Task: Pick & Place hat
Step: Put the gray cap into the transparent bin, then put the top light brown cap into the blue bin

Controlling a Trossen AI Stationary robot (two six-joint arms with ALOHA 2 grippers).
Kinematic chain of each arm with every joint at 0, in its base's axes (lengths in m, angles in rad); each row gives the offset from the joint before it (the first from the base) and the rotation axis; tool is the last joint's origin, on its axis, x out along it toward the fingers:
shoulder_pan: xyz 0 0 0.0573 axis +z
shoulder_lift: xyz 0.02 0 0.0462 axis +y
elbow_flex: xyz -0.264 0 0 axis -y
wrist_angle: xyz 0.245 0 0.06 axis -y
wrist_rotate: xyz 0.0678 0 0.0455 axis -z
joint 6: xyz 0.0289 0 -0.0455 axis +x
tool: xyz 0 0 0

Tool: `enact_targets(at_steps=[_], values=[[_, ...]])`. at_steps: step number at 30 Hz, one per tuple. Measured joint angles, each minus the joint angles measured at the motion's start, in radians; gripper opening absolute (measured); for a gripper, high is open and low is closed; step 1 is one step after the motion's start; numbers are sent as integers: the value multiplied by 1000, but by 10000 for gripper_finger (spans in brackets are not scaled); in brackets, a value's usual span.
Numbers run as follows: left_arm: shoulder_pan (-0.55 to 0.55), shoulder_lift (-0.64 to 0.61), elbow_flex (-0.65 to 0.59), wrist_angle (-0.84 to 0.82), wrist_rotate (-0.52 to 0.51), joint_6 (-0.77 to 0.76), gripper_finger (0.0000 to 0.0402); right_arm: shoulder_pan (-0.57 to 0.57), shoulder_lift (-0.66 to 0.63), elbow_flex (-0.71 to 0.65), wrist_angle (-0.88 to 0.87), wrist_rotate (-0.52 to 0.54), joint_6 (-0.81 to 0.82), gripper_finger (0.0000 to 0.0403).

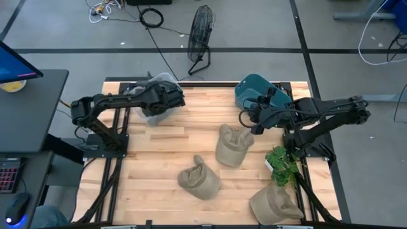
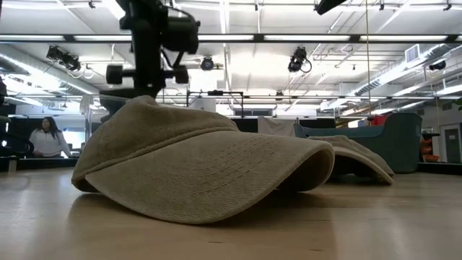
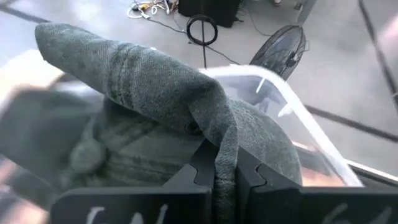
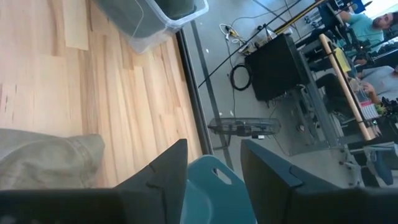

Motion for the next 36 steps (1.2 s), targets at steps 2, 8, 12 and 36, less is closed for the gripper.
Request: enact_targets(at_steps=[2, 8, 12, 36], values=[[0, 0, -65, 90, 0, -8, 17, -3, 0, 0, 0, 0, 0, 152], [-3, 0, -160, 264, 79, -7, 27, -7, 0, 0, 0, 0, 10, 152], [-2, -4, -157, 265, 104, 50, 55, -7, 0, 0, 0, 0, 38, 152], [-152, -28, 434, -218, 180, 511, 178, -7, 1, -1, -15, -178, 158, 152]])
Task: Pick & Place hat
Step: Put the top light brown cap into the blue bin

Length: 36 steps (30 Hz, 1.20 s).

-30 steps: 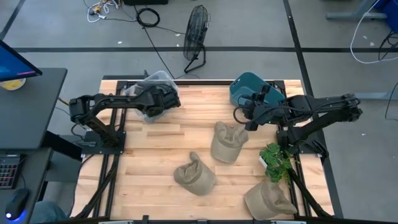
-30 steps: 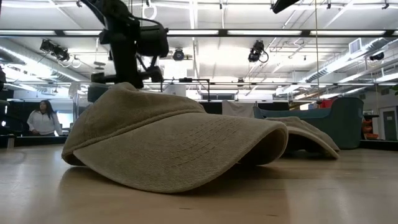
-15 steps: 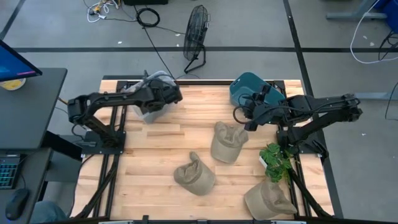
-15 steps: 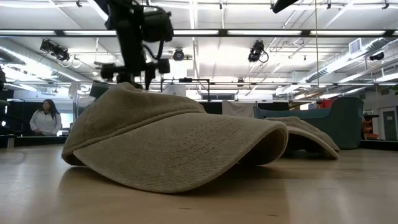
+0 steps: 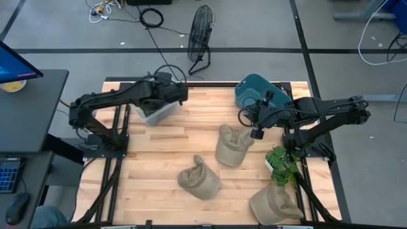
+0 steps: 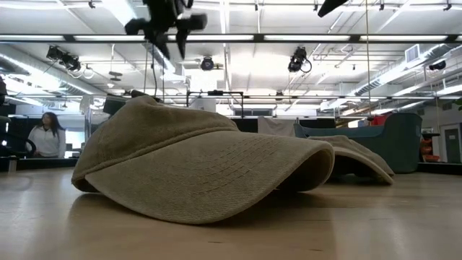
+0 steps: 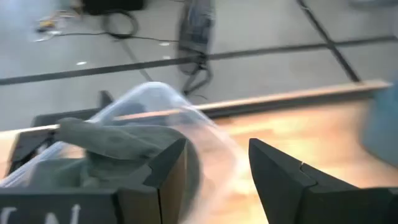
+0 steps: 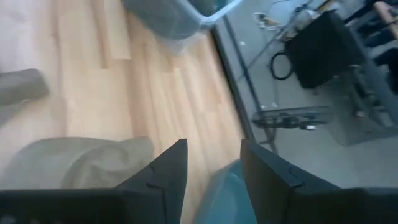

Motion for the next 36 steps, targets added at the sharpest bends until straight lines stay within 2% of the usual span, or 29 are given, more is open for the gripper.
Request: enact_targets(at_steps=[7, 13, 19, 25, 29, 36], values=[[-146, 0, 117, 3, 120, 108, 178, 0, 12, -8, 11, -215, 68, 152], [-283, 1, 107, 9, 129, 107, 178, 0, 55, -120, 122, -390, 74, 166], [-370, 2, 78, 6, 129, 5, 178, -17, 149, -256, 277, -478, 67, 221], [-406, 2, 78, 15, 129, -4, 178, -62, 290, -325, 360, -500, 87, 275], [-408, 2, 78, 23, 128, -4, 178, -105, 395, -332, 358, -506, 115, 279], [-408, 2, 78, 39, 128, 4, 178, -165, 524, -328, 370, -593, 180, 260]])
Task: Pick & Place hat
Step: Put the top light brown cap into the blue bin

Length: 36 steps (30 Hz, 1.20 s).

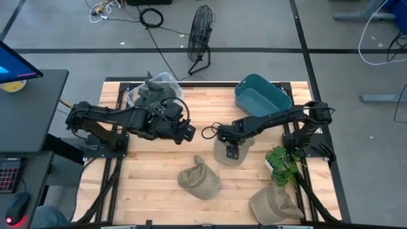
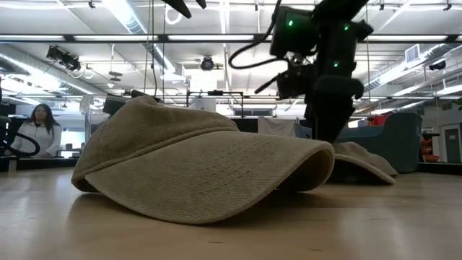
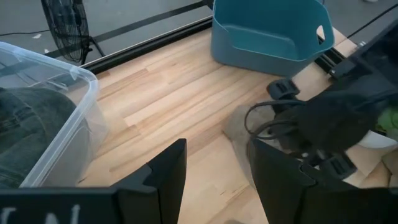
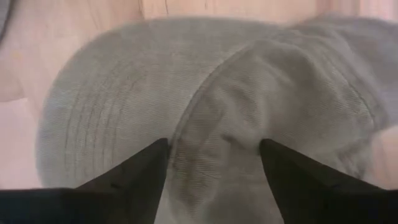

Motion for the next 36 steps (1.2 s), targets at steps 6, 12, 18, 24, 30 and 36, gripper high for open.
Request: enact_targets(at_steps=[6, 12, 18, 24, 30, 36], values=[[0, 0, 0, 0, 0, 1, 178, -29, 16, -1, 22, -57, -8, 199], [0, 0, 0, -2, -1, 12, 178, -46, 17, -2, 28, -141, -50, 74], [1, 0, 0, -7, -2, 12, 178, -49, 19, 11, 22, -177, -45, 17], [1, 0, 0, -6, -2, 12, 178, -48, 22, 117, -81, -189, -45, 6], [1, 0, 0, -6, -2, 12, 178, -48, 23, 306, -231, -164, -89, 4], [1, 0, 0, -6, -2, 12, 178, -48, 22, 498, -383, -49, -73, 4]])
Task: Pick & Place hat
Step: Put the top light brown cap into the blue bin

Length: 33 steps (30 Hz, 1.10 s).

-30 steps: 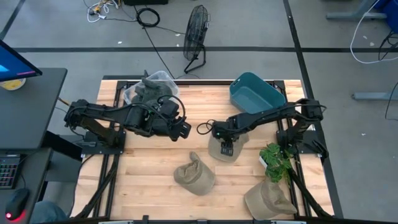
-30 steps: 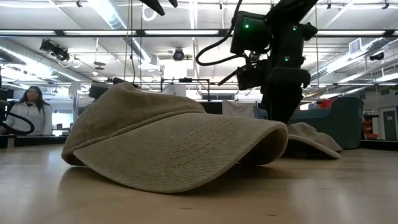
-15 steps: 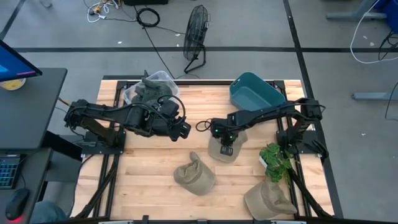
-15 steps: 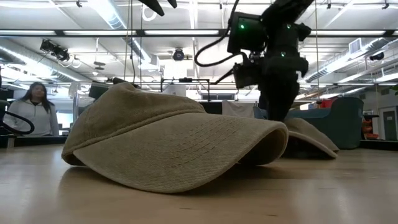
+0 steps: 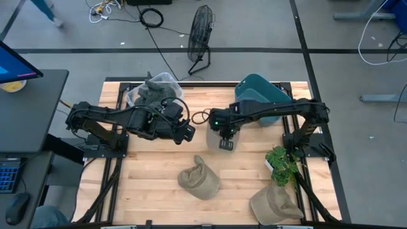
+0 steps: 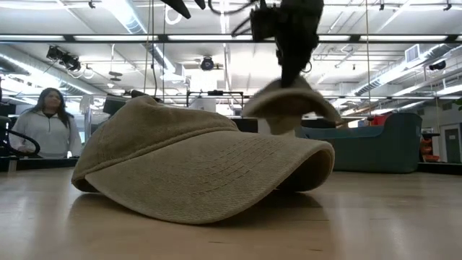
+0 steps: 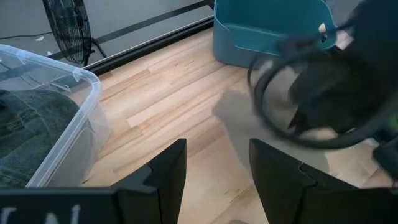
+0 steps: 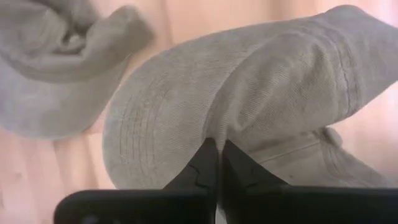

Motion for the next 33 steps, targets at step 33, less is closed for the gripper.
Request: enact_targets(at_steps=[33], values=[[3, 0, 0, -6, 1, -1, 178, -487, -179, 91, -412, 467, 546, 5]])
